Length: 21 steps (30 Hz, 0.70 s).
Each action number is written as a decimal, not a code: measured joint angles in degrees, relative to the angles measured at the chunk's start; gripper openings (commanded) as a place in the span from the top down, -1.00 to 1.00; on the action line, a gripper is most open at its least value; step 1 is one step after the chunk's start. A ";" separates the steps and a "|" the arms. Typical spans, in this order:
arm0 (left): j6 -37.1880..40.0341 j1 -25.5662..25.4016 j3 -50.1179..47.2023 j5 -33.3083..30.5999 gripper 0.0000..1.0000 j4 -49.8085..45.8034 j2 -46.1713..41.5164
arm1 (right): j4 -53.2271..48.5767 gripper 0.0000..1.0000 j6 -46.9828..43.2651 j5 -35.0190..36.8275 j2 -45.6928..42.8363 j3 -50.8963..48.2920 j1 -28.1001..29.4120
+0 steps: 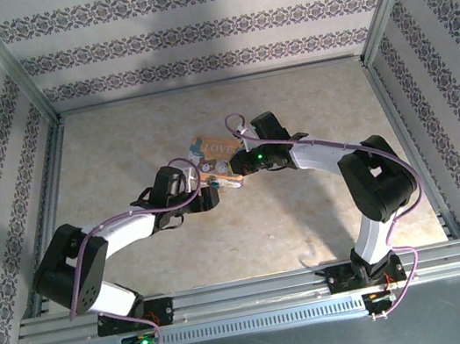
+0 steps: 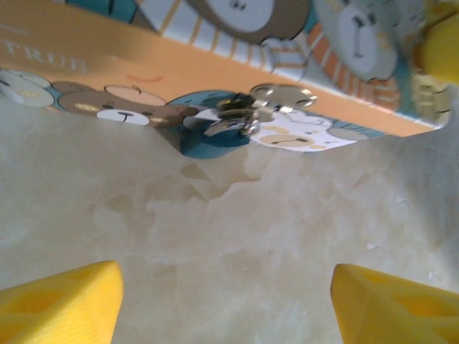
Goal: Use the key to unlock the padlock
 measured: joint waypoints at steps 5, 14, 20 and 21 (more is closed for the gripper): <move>0.17 0.04 2.10 0.98 -0.48 2.19 4.92 | 1.42 1.00 0.02 -0.02 -0.07 -0.76 0.00; 0.17 1.16 4.15 2.49 -0.42 7.80 9.75 | 2.64 1.00 0.13 0.00 -0.28 -1.49 0.04; 0.61 1.49 5.20 3.26 -0.22 11.37 12.39 | 2.86 1.00 0.13 0.00 -0.35 -1.60 0.04; 0.85 1.49 5.42 3.45 -0.20 12.09 12.87 | 2.93 1.00 0.13 0.00 -0.37 -1.66 0.04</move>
